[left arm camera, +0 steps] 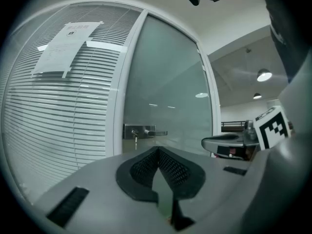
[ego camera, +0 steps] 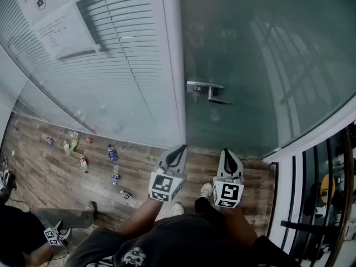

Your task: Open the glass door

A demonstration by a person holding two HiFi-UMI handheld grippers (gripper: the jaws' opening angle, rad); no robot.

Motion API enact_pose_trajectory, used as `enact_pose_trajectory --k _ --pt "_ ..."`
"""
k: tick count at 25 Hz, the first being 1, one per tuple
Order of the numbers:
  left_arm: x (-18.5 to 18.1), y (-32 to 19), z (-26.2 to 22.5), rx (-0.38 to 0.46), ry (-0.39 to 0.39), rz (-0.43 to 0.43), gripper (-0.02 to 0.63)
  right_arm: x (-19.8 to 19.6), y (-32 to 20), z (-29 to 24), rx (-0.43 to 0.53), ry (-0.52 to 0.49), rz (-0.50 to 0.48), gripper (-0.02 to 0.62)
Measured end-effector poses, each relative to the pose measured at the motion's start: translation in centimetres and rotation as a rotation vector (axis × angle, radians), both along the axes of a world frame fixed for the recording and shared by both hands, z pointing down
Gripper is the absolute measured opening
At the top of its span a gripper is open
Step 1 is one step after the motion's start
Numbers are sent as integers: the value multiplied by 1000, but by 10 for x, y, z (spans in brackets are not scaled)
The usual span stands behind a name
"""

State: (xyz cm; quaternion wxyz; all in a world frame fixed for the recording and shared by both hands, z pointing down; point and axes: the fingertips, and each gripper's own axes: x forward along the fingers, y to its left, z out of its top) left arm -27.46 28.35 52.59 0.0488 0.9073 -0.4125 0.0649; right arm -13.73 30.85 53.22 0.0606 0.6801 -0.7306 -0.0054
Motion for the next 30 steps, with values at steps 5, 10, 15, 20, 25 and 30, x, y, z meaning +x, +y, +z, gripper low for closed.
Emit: enact_pose_trajectory --k 5,10,15,20,25,30 --pt "23 -40 0 34 27 -53 6 23 -46 1 -36 -178 -82 16" --pt "43 -79 5 -8 36 -109 6 33 -91 -8 -57 -218 -190 17" --pt "52 -104 10 -41 -1 -169 6 36 -123 -24 -79 -117 -319 18" --pt "62 -117 12 -52 0 -199 6 30 -146 -38 -98 40 -468 62" --pt "58 -128 8 -24 -6 -207 6 15 -173 -42 -175 343 -615 142" --pt "55 -138 14 -75 -21 -196 6 7 -199 -26 -265 666 -711 169"
